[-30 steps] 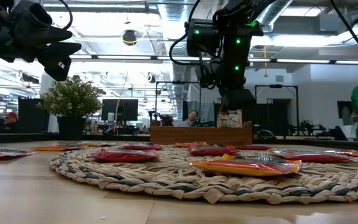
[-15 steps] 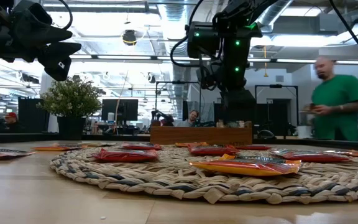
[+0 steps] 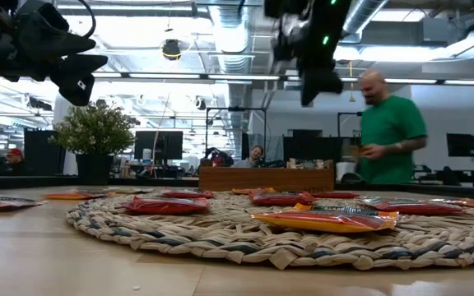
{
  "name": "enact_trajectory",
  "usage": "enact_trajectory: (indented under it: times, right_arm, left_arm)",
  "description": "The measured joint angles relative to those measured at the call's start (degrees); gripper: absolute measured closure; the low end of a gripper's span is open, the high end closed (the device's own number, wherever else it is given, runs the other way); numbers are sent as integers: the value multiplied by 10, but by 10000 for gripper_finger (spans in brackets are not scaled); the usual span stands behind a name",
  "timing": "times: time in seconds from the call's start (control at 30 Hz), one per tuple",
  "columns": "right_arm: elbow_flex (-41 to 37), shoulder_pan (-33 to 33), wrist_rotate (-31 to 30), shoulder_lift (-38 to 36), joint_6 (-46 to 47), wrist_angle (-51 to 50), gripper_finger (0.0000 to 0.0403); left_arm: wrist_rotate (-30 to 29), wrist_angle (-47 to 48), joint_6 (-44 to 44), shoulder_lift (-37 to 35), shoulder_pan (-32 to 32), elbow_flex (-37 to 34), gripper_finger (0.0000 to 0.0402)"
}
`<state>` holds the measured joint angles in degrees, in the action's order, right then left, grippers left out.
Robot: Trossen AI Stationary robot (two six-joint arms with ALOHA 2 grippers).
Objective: Pick & Place Tea
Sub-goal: Put the brown tea bag into the right section of the wooden organizer
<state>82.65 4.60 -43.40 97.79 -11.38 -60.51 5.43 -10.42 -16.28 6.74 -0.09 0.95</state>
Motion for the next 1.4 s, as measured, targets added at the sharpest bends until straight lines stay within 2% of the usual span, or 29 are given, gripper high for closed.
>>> enact_trajectory:
  times: [0.17, 0.3, 0.47, 0.63, 0.83, 0.97, 1.07, 1.23, 1.3, 1.4]
  right_arm:
    - [-19, 11, 112, -85, 82, -40, 351]
    - [-87, 14, 188, -163, 146, -26, 351]
    - [-214, -17, 198, -263, 243, 32, 351]
    - [-334, -77, 194, -347, 357, 107, 351]
    - [-438, -152, 158, -400, 472, 197, 351]
    - [-473, -186, 136, -406, 528, 206, 351]
    - [-490, -211, 93, -406, 572, 206, 351]
    - [-513, -251, -27, -410, 655, 221, 351]
    - [-516, -264, -47, -417, 672, 222, 351]
    - [-519, -275, -46, -428, 673, 221, 351]
  left_arm:
    - [0, -1, 0, 0, 0, 0, 273]
    - [0, -6, 1, 0, 0, 0, 273]
    - [-1, -11, 0, 0, 0, 0, 273]
    - [0, -36, -26, 0, 0, 0, 273]
    - [0, -90, -35, 0, 0, 0, 273]
    - [0, -132, -37, 0, 0, 9, 273]
    - [0, -130, -37, 16, 0, 39, 273]
    - [17, -67, -31, 112, 0, 135, 273]
    - [21, -20, -28, 172, 0, 185, 273]
    - [19, 76, -26, 269, 2, 257, 273]
